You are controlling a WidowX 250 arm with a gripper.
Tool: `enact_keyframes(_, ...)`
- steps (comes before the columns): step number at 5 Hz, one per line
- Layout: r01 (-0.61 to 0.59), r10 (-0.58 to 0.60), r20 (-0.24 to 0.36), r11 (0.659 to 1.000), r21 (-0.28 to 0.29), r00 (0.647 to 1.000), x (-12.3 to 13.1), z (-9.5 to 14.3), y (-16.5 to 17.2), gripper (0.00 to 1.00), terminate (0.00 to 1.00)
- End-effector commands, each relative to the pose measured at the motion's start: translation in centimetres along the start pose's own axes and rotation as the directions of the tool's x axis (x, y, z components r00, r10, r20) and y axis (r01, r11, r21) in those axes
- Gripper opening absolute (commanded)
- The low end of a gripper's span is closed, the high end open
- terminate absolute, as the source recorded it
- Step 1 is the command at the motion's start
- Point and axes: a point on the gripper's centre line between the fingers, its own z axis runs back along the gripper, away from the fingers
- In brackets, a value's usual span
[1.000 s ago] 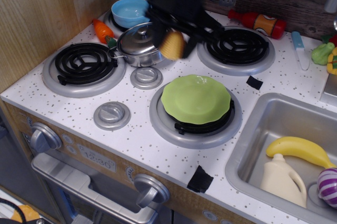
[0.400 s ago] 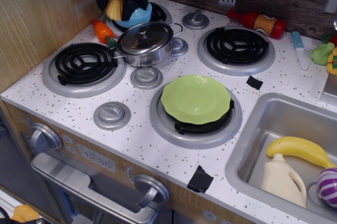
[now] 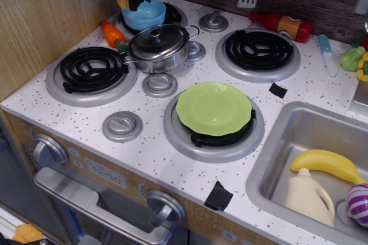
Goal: Put corn into bowl
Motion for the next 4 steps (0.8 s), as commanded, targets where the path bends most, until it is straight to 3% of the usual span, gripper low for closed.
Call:
enact_keyframes(1,0.033,-0.035,0.085,0.999,0.024,0.996,1.99,0.99,1.30,1.00,0.00)
enact_keyframes(3,0.033,-0.035,0.085,0.999,0.024,0.996,1.99,0.99,1.30,1.00,0.00)
enact_keyframes(4,0.033,-0.035,0.085,0.999,0.024,0.996,1.99,0.99,1.30,1.00,1.00)
